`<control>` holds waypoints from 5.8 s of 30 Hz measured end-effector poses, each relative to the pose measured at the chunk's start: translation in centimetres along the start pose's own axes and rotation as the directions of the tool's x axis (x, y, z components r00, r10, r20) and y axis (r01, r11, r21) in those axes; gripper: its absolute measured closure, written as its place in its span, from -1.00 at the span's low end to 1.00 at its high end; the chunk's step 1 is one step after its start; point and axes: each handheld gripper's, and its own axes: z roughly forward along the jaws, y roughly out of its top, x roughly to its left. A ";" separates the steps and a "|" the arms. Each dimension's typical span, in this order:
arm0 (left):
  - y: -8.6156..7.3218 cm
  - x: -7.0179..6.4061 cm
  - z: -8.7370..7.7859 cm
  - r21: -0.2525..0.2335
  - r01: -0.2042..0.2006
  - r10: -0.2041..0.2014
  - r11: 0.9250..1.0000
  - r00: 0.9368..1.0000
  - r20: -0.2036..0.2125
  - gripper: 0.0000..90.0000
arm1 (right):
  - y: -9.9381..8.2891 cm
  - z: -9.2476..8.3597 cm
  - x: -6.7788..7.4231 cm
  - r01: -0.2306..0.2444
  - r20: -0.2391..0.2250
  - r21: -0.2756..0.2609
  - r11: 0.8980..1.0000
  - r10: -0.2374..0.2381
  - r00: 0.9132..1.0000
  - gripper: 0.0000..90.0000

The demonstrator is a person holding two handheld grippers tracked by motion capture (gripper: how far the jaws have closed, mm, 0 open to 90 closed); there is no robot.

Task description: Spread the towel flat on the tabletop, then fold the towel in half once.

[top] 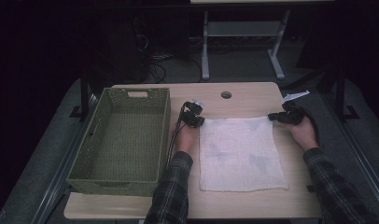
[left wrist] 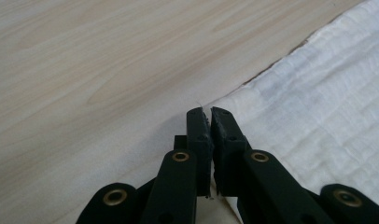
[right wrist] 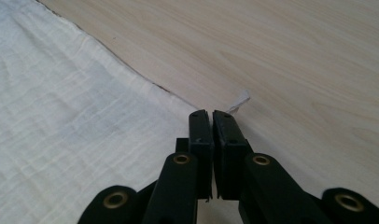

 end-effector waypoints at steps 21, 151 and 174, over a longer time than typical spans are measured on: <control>2.6 -0.6 -4.0 -0.135 0.005 -0.003 0.991 1.000 0.017 0.93 | 2.0 -3.4 -0.6 0.017 0.011 -0.100 0.995 -0.016 1.000 0.93; -6.2 -7.2 -9.1 -0.098 -0.042 0.051 0.994 0.994 0.100 0.24 | -7.9 -6.0 6.5 0.018 -0.085 -0.061 0.998 -0.023 0.996 0.51; -6.9 -6.2 -5.8 -0.020 -0.078 0.079 0.997 0.992 0.096 0.40 | -8.2 -5.1 7.1 0.041 -0.081 -0.025 0.999 -0.043 0.996 0.83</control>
